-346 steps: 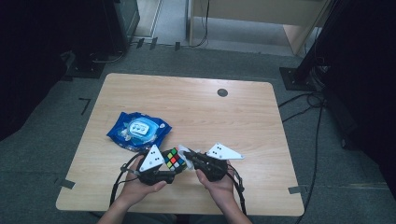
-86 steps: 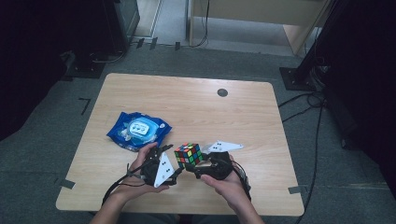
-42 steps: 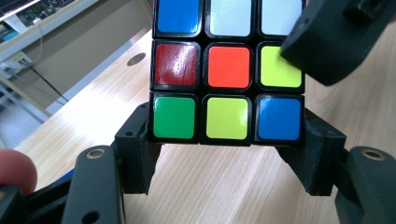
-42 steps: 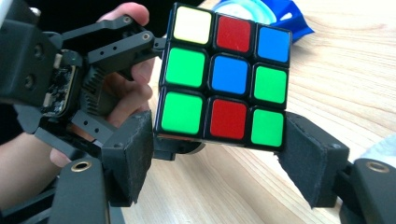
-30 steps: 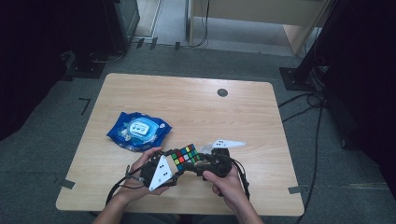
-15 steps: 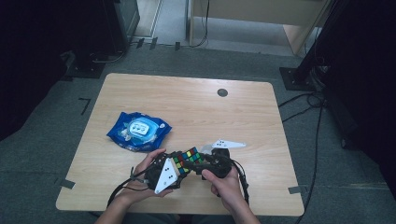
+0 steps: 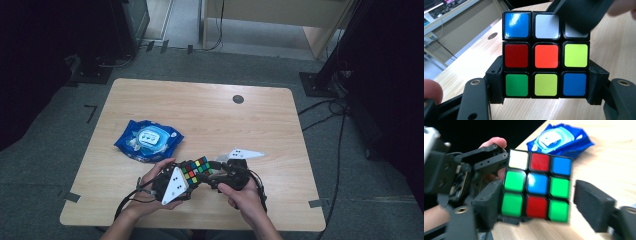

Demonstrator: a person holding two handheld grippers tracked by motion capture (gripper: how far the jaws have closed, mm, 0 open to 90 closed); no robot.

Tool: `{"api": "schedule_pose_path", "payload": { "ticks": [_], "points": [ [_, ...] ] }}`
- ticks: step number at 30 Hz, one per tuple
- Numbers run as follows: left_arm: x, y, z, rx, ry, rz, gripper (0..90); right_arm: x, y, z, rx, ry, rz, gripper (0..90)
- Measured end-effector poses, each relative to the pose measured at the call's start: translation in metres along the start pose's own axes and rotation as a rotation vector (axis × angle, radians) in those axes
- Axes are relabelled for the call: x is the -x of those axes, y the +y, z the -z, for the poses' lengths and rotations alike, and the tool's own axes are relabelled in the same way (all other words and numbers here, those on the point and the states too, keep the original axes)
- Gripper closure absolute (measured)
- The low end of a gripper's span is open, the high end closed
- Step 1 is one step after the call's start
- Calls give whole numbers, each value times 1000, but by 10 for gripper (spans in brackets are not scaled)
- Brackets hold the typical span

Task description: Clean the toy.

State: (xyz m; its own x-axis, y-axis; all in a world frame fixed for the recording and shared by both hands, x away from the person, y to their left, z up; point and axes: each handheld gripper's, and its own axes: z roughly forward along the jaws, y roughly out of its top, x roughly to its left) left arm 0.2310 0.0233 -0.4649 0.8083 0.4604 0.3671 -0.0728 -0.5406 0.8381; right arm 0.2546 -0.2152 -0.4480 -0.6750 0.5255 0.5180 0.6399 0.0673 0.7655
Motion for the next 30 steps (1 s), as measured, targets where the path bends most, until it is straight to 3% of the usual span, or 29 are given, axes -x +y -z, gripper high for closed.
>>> {"api": "schedule_pose_path", "payload": {
  "ticks": [2, 4, 7, 11, 16, 22, 30],
  "points": [
    [-5, -3, 2, 16, 0, 32, 343, 5, 2, 10, 23, 11, -1, 211],
    [-11, -4, 6, 40, -3, 75, 343, 12, 2, 19, 52, -79, 29, 245],
    [-17, -6, 9, 55, 3, 108, 343, 27, -2, 26, 82, -129, 1, 283],
    [-20, -10, 10, 56, 4, 124, 343, 39, -11, 20, 64, -310, 73, 305],
    [-18, -11, 8, 47, -1, 117, 343, 46, -20, 5, 12, -441, 163, 355],
    [-16, -13, 6, 41, 10, 119, 342, 52, -30, -17, -50, -526, 206, 388],
    [-20, -15, 5, 36, -3, 157, 342, 58, -38, -28, -107, -606, 216, 588]
  ]
}}
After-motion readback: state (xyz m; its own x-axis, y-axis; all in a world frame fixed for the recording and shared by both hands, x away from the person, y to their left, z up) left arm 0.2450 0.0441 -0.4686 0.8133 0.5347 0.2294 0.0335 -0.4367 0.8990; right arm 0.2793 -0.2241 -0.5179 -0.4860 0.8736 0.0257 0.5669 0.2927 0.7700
